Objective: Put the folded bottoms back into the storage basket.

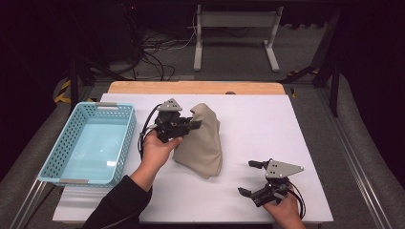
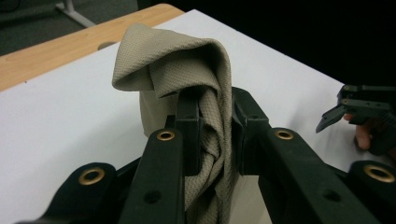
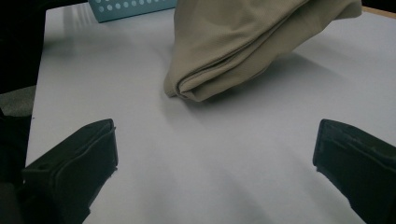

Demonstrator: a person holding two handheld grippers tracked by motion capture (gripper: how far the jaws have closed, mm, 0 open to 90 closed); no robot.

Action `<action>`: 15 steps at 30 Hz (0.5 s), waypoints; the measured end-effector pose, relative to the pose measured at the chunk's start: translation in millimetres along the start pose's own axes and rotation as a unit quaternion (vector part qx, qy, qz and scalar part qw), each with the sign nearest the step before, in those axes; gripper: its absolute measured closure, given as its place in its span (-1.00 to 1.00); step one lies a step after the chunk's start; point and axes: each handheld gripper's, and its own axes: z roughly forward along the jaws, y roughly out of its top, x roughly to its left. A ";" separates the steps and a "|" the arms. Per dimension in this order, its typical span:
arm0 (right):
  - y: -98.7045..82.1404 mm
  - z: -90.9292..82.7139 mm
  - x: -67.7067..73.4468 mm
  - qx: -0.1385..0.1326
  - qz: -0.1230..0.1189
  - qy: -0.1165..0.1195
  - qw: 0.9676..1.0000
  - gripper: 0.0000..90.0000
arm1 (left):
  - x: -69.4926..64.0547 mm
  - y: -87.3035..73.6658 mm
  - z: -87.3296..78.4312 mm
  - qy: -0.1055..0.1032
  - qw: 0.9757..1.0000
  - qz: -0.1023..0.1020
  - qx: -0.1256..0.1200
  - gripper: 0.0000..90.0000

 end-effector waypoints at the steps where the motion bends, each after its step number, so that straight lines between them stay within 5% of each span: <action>1: 0.0 0.0 -0.1 0.000 0.000 0.001 1.000 -0.99 | -1.0 0.8 -1.6 -0.002 1.000 0.000 -0.002 0.68; 15: 0.2 -1.0 0.1 -0.006 0.002 0.005 1.000 -0.99 | -7.9 11.1 -24.5 0.007 0.999 0.011 -0.034 0.68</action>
